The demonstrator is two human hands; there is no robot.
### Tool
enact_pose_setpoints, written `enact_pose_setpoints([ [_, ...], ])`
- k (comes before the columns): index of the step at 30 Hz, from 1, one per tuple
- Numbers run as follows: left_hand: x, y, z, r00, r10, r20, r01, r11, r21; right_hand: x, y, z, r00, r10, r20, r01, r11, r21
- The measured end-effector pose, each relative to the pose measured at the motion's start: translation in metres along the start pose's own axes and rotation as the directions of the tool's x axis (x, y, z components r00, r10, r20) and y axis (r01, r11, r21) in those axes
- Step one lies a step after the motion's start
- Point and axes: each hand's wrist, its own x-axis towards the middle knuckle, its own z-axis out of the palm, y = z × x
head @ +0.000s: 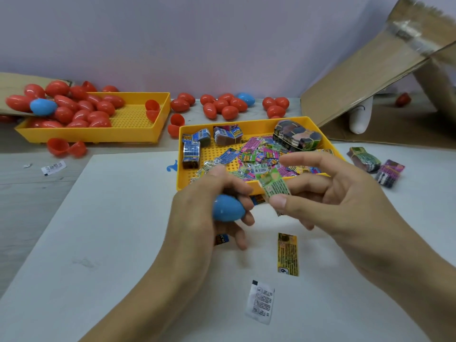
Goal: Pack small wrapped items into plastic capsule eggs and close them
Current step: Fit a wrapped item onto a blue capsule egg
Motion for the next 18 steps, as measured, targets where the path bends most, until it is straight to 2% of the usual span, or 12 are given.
enact_pose_setpoints([
  [4, -0.0030, -0.0013, 0.0038, 0.993, 0.067, 0.098, -0.087, 0.972, 0.219, -0.0009, -0.0006, 0.0004, 1.000, -0.004, 0.021, 0.005, 0.997, -0.078],
  [10, -0.0014, -0.0018, 0.0018, 0.998, 0.064, 0.027, -0.067, 0.987, 0.148, -0.0019, 0.0023, 0.0018, 1.000, -0.015, 0.021, 0.018, 0.982, -0.188],
  [15, -0.0007, -0.0015, -0.0009, 0.998, 0.060, 0.005, -0.060, 0.991, 0.123, -0.0035, 0.0018, 0.0031, 0.996, -0.087, 0.002, 0.086, 0.977, -0.198],
  [18, 0.0008, -0.0040, -0.0032, 0.997, 0.062, -0.035, -0.057, 0.992, 0.110, -0.0036, 0.0012, 0.0025, 0.990, -0.138, -0.019, 0.134, 0.981, -0.140],
])
